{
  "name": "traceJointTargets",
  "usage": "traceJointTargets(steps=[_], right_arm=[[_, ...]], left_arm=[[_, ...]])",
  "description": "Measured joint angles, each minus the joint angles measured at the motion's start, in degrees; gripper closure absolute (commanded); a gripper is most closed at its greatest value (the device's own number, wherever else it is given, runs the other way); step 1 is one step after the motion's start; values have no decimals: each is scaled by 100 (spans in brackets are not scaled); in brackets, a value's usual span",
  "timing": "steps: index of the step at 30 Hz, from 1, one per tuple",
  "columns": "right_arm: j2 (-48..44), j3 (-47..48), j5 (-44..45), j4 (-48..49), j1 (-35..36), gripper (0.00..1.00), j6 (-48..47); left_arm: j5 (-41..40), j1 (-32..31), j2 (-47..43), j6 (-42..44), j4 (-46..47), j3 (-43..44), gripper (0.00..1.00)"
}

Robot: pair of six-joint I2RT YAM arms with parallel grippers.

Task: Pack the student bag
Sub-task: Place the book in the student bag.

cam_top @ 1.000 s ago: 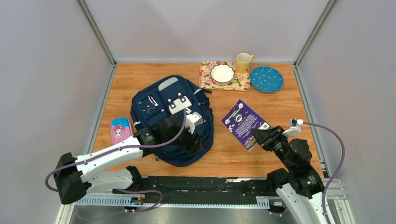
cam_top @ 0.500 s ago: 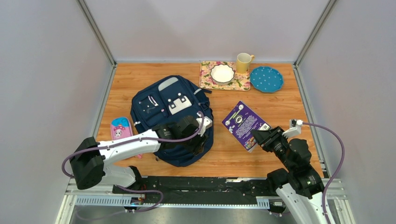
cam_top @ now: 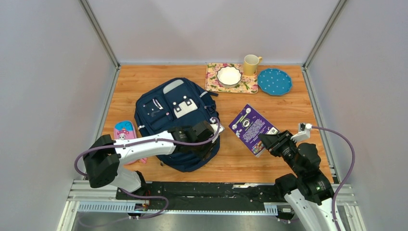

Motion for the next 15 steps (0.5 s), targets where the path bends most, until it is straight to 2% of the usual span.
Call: traceJointTargets(steps=[1, 2, 3, 5, 6, 7, 8, 11, 15], right_arm=[[2, -2, -2, 0, 0, 100, 2], [2, -2, -4, 0, 0, 100, 2], [4, -2, -7, 0, 0, 100, 2], [4, -2, -9, -2, 0, 100, 0], [4, -2, -9, -2, 0, 100, 0], [4, -2, -9, -2, 0, 100, 0], [4, -2, -9, -2, 0, 100, 0], [4, -2, -13, -2, 0, 100, 0], [4, -2, -17, -2, 0, 100, 0]], left_arm=[[-57, -35, 70, 2, -46, 74, 74], [-138, -63, 133, 9, -90, 142, 85], [-212, -85, 181, 28, -129, 195, 92], [-313, -98, 219, 44, -177, 234, 100], [-341, -103, 219, 57, -197, 245, 100], [-369, -105, 219, 70, -219, 256, 98], [-393, -109, 219, 72, -232, 264, 89], [-448, -111, 229, 83, -313, 321, 75], [-485, -111, 229, 90, -348, 343, 67]])
